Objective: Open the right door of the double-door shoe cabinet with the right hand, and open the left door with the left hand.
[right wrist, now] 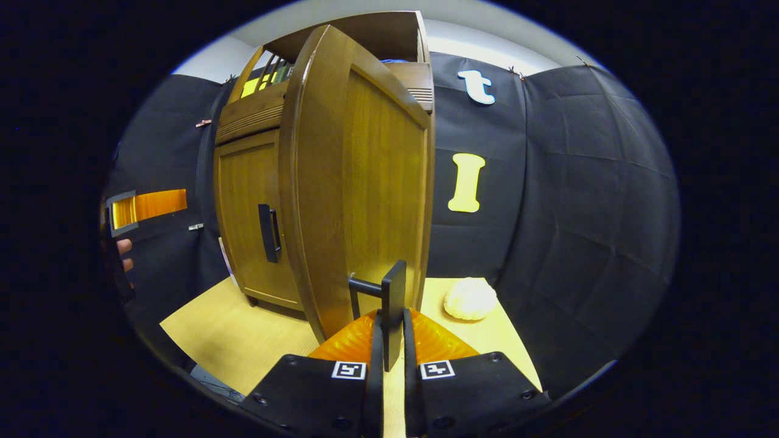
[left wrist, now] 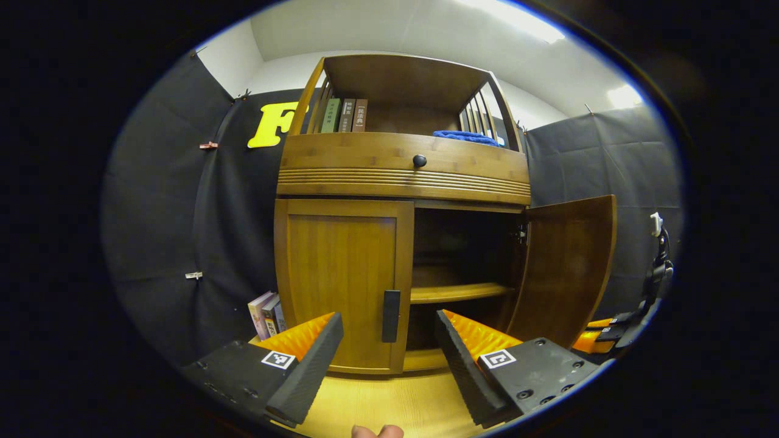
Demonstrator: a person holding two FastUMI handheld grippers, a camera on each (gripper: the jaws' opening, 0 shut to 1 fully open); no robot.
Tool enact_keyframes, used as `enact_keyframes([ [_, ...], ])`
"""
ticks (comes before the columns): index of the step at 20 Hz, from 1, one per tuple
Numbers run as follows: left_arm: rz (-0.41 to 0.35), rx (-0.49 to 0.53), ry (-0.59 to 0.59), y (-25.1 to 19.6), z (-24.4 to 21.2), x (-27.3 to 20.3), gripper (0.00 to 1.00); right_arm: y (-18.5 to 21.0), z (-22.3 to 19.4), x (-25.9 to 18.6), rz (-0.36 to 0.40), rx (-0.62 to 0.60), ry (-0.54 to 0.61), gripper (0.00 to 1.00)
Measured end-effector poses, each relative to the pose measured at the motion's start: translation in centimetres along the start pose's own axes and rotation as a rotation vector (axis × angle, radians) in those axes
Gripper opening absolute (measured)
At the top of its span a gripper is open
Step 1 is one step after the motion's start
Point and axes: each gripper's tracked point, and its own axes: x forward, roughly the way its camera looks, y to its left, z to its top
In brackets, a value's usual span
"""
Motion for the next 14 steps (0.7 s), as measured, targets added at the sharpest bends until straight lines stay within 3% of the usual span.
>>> enact_keyframes([
  [7, -0.008, 0.032, 0.002, -2.6, 0.2, 1.6, 0.92, -0.8, -0.1, 0.1, -0.033, 0.026, -0.003, 0.16],
  [14, 0.011, 0.02, 0.01, -3.5, 0.2, 2.8, 0.92, -4.1, 1.3, -0.4, -0.096, 0.051, -0.055, 0.12],
])
